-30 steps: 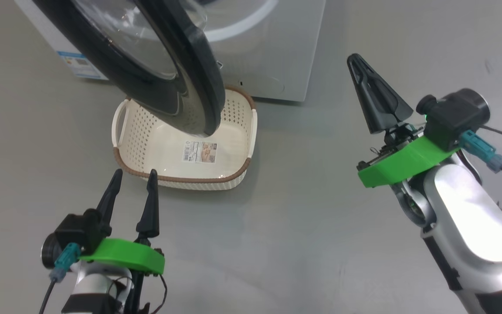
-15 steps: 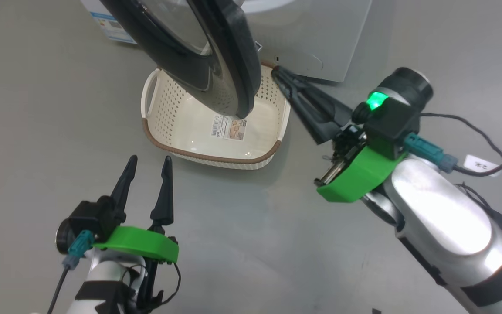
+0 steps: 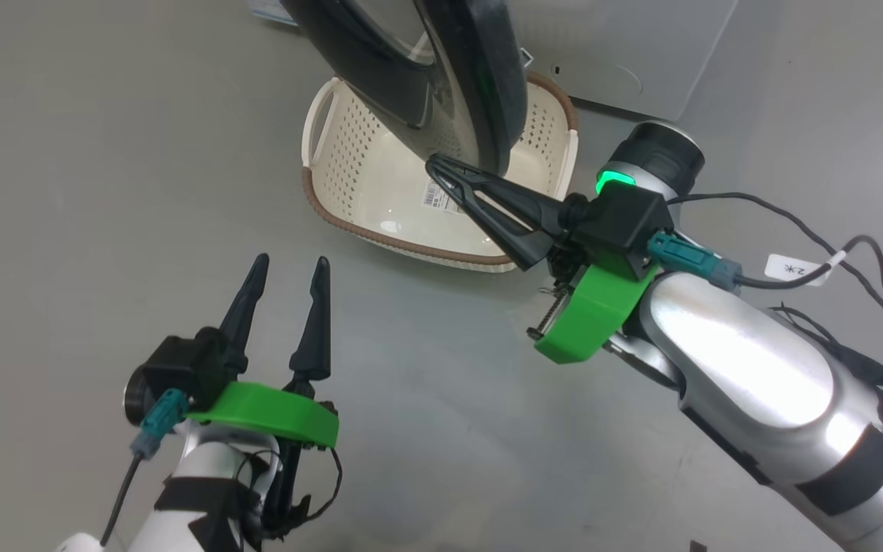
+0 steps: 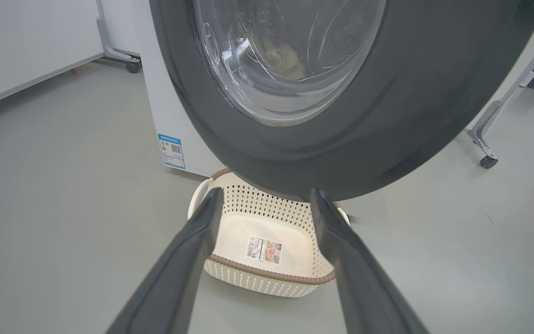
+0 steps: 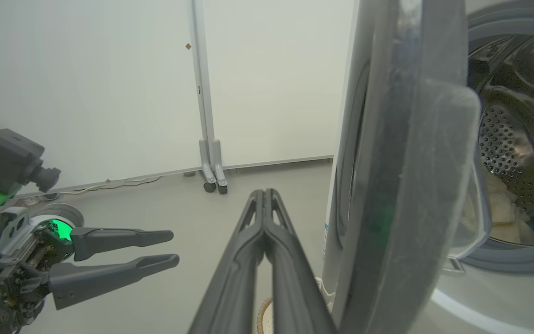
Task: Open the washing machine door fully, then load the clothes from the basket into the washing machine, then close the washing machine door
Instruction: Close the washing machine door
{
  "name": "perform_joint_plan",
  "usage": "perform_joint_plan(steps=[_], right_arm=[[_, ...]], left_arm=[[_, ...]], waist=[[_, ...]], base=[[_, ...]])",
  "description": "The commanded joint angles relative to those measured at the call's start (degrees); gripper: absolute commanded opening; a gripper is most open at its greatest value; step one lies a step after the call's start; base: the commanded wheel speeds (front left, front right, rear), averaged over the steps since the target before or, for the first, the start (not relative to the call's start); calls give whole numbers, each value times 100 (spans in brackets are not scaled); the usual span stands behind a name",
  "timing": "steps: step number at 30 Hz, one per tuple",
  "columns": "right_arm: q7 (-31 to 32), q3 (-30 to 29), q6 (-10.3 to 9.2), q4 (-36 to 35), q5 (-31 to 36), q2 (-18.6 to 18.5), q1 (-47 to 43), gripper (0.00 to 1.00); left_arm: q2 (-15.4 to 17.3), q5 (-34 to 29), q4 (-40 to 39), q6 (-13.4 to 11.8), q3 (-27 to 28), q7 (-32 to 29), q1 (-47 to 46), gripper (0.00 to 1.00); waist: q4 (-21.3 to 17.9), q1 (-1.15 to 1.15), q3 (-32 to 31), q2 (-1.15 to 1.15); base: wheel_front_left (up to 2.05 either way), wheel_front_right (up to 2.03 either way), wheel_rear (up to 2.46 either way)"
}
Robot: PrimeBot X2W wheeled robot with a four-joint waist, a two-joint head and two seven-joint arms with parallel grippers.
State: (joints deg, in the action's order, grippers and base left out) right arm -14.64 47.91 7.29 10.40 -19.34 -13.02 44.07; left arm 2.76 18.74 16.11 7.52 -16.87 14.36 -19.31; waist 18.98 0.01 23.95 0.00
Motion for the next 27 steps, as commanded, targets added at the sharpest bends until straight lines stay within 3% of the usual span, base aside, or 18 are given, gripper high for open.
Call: perform_joint_plan(steps=[1,27], right_arm=[[-36,10,20,-110,-61,81,89,0],[-36,-429,20,671,153,171,256,0]], left_arm=[[74,57,-149,-3,174,63,-151,100],[13,208,-198,-3,81,63,-275,100]], waist=[[88,-1,63,0],[219,-1,373,0]], base=[[0,0,0],[0,0,0]])
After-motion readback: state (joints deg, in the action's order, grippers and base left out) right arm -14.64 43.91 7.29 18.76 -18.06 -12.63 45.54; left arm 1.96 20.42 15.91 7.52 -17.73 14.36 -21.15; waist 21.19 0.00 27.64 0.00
